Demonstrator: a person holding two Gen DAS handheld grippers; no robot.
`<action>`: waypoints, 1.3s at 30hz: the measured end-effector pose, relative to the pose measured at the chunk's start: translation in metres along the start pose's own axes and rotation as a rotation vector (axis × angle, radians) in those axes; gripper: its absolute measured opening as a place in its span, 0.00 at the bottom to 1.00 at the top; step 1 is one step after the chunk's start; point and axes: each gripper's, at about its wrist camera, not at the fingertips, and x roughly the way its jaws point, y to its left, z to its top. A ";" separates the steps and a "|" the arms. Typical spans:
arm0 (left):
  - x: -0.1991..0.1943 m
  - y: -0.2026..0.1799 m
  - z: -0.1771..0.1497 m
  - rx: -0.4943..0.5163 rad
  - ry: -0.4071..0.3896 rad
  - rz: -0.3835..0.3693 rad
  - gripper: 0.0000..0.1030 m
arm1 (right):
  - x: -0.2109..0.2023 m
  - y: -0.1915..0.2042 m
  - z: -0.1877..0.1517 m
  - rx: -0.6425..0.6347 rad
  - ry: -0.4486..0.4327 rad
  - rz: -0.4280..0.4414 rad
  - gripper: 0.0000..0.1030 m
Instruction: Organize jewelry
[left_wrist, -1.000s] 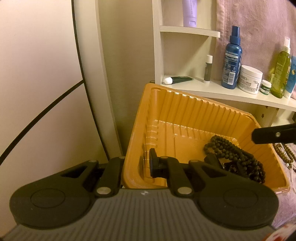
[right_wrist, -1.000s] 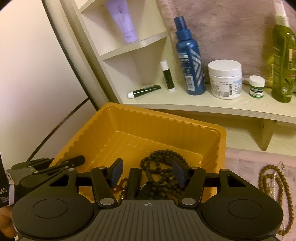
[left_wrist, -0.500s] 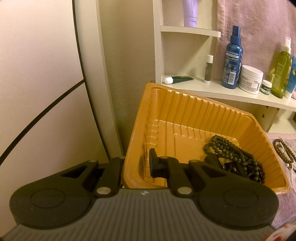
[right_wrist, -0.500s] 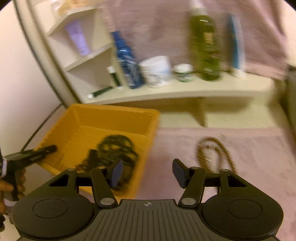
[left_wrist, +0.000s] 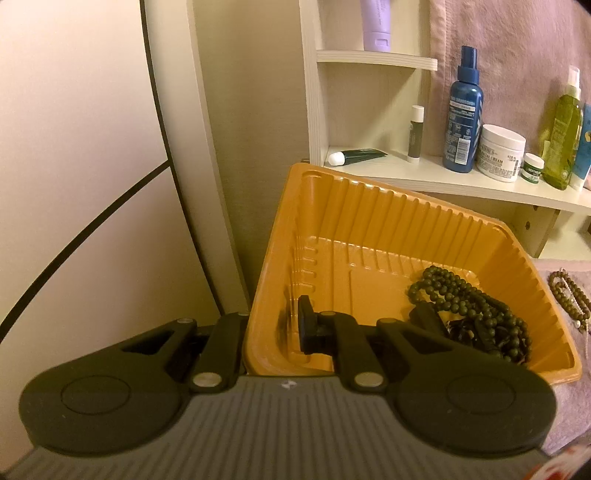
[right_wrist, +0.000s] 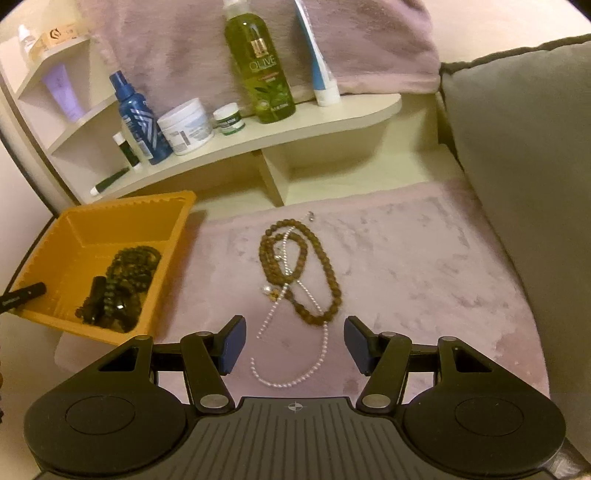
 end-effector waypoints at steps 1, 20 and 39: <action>0.000 0.000 0.000 0.000 0.000 0.000 0.10 | 0.002 0.001 0.000 -0.008 -0.002 -0.001 0.57; 0.001 0.002 -0.002 -0.005 0.007 -0.002 0.10 | 0.057 0.031 0.008 -0.205 -0.006 0.036 0.32; 0.005 0.001 -0.002 -0.007 0.015 -0.002 0.10 | 0.076 0.043 0.011 -0.288 0.056 0.044 0.29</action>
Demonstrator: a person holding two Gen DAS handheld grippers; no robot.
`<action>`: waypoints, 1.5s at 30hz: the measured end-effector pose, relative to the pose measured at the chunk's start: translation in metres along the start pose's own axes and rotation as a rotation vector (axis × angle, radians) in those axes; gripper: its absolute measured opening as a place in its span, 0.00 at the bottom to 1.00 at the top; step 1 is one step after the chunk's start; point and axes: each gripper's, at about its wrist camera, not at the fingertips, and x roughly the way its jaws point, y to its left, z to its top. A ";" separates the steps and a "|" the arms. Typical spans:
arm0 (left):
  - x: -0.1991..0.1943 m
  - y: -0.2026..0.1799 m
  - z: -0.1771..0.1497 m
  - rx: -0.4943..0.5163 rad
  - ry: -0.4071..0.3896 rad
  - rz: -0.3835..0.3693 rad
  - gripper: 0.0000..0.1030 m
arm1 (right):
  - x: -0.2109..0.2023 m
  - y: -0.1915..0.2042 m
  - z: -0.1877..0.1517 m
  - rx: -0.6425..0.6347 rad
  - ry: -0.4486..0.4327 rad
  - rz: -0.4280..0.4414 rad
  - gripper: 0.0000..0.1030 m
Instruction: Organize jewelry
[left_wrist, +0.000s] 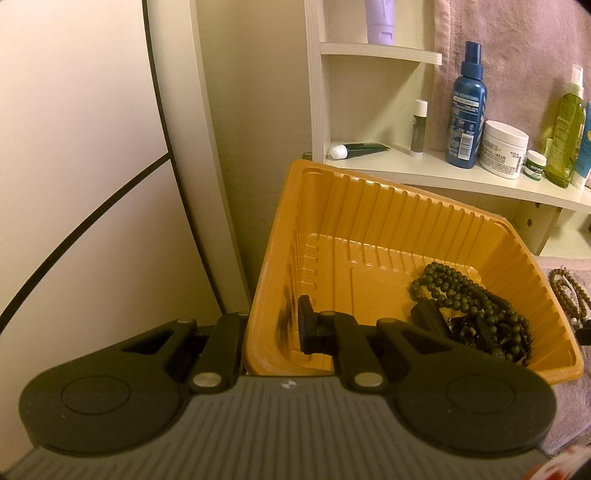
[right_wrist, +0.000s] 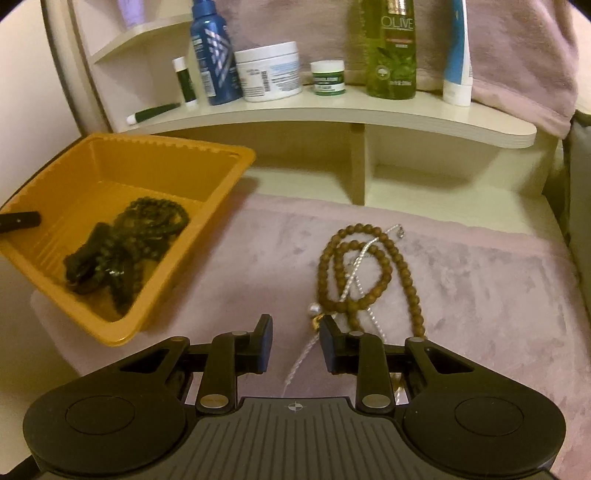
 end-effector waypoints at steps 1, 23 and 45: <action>0.000 0.000 0.000 -0.001 0.001 0.000 0.10 | -0.003 0.001 0.000 -0.004 -0.005 -0.024 0.29; 0.000 0.000 -0.002 -0.003 0.000 -0.001 0.10 | 0.021 0.005 0.004 -0.138 -0.023 -0.043 0.10; -0.002 -0.001 -0.001 -0.004 -0.004 -0.005 0.10 | -0.016 0.079 0.056 -0.174 -0.187 0.207 0.09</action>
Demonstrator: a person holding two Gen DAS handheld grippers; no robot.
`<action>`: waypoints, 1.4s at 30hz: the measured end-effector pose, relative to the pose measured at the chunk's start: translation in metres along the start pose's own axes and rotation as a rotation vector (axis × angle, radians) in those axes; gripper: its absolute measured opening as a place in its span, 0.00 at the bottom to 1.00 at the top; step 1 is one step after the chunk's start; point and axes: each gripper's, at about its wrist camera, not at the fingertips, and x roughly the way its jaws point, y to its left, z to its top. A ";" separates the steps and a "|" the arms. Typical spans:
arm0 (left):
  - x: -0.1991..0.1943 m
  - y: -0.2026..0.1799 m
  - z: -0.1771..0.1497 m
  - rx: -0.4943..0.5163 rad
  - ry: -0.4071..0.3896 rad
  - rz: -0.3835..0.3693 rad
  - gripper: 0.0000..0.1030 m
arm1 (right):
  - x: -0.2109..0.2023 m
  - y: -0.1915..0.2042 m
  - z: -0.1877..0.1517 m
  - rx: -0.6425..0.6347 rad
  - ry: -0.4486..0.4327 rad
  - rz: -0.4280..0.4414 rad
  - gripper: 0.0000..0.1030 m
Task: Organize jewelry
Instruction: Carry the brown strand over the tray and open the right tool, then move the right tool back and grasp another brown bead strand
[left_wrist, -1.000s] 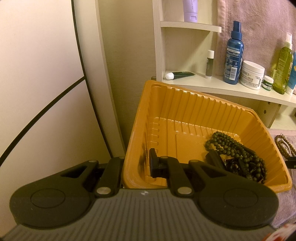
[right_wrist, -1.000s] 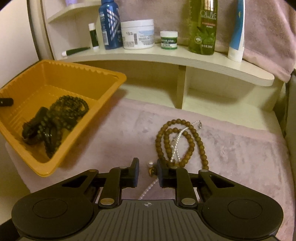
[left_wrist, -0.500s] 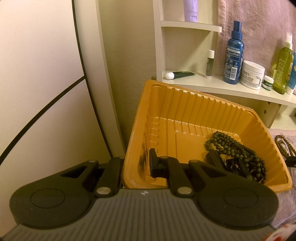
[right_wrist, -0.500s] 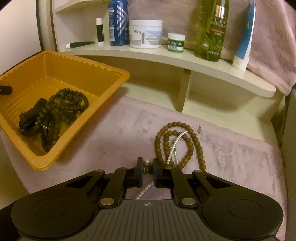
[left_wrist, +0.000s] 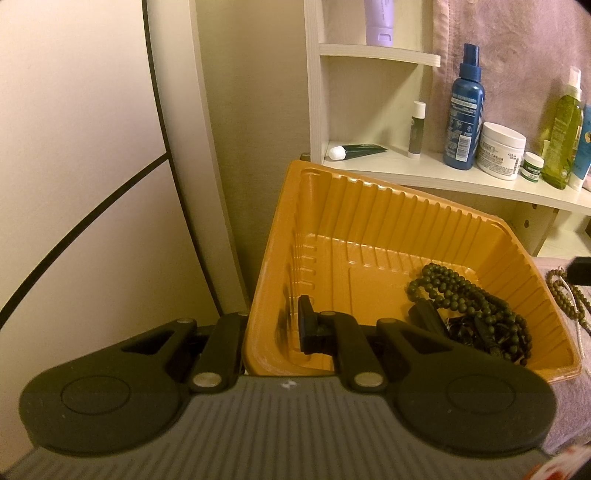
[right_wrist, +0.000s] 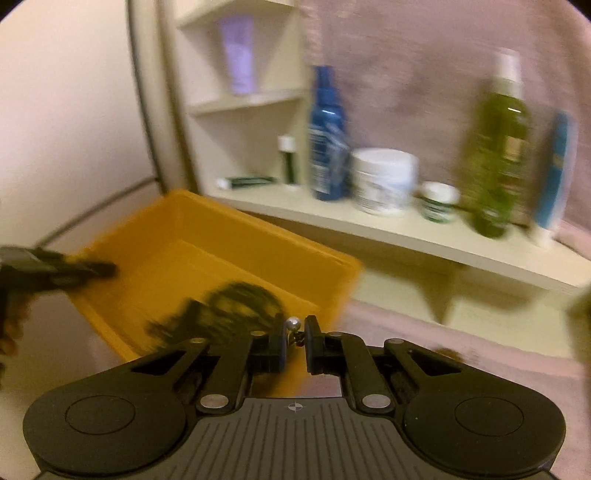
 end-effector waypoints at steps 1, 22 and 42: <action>0.000 0.000 0.000 0.000 0.001 0.000 0.10 | 0.006 0.007 0.003 -0.005 0.001 0.026 0.09; -0.001 0.002 0.001 -0.009 -0.004 -0.016 0.10 | 0.090 0.064 0.006 0.030 0.101 0.173 0.12; 0.000 0.002 0.004 -0.005 0.000 -0.008 0.10 | -0.002 -0.016 -0.029 0.235 0.032 -0.058 0.28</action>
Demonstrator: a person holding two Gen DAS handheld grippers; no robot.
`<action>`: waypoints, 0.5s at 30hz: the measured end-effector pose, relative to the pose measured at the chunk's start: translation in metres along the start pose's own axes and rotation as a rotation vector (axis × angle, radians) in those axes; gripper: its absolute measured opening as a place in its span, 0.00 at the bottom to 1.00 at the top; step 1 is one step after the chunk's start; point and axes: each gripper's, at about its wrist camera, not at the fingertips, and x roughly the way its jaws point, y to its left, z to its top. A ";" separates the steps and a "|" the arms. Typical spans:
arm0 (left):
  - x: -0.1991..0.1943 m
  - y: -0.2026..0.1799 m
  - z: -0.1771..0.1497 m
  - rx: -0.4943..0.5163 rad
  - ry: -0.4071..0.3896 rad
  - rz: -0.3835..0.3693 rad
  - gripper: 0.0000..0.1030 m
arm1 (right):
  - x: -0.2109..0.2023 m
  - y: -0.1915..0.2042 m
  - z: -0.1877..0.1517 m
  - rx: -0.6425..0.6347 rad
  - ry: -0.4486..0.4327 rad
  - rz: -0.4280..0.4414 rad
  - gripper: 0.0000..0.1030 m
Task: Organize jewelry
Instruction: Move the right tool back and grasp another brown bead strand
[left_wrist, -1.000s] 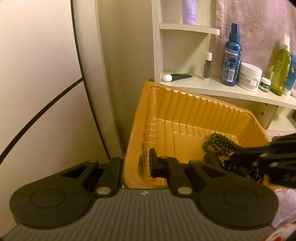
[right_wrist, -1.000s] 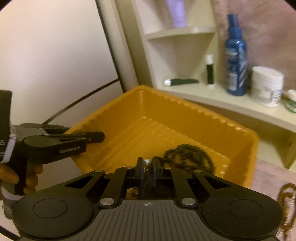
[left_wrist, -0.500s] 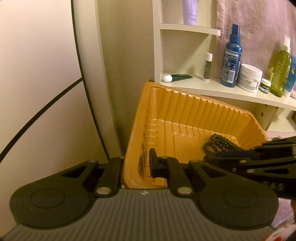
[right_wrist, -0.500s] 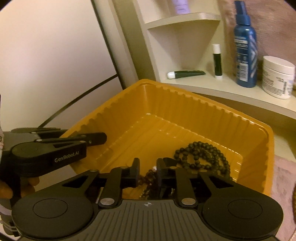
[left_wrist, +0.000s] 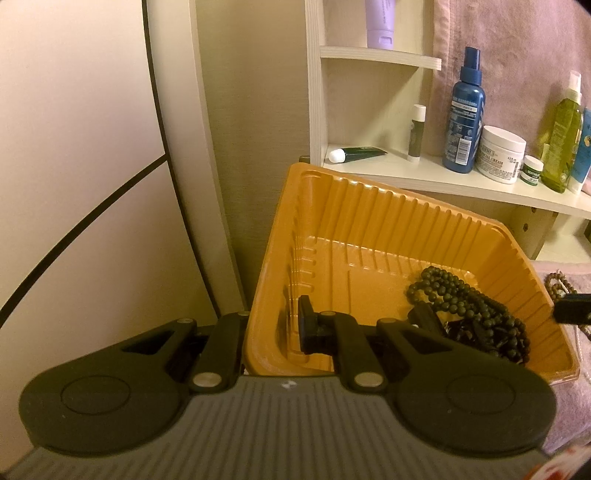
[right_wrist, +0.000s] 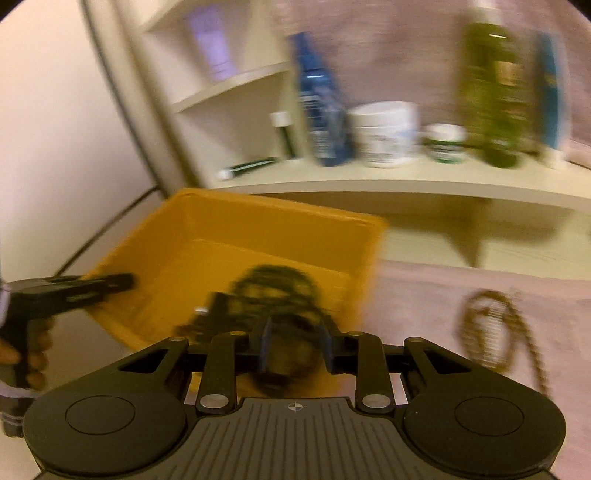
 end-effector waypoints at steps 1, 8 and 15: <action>0.000 -0.001 0.000 0.001 0.000 0.001 0.10 | -0.003 -0.008 -0.002 0.011 -0.003 -0.026 0.28; 0.001 -0.002 0.000 0.006 0.002 0.006 0.10 | -0.013 -0.056 -0.012 0.064 -0.011 -0.163 0.28; 0.001 -0.002 0.000 0.007 0.004 0.008 0.10 | -0.012 -0.078 -0.015 0.077 -0.006 -0.226 0.28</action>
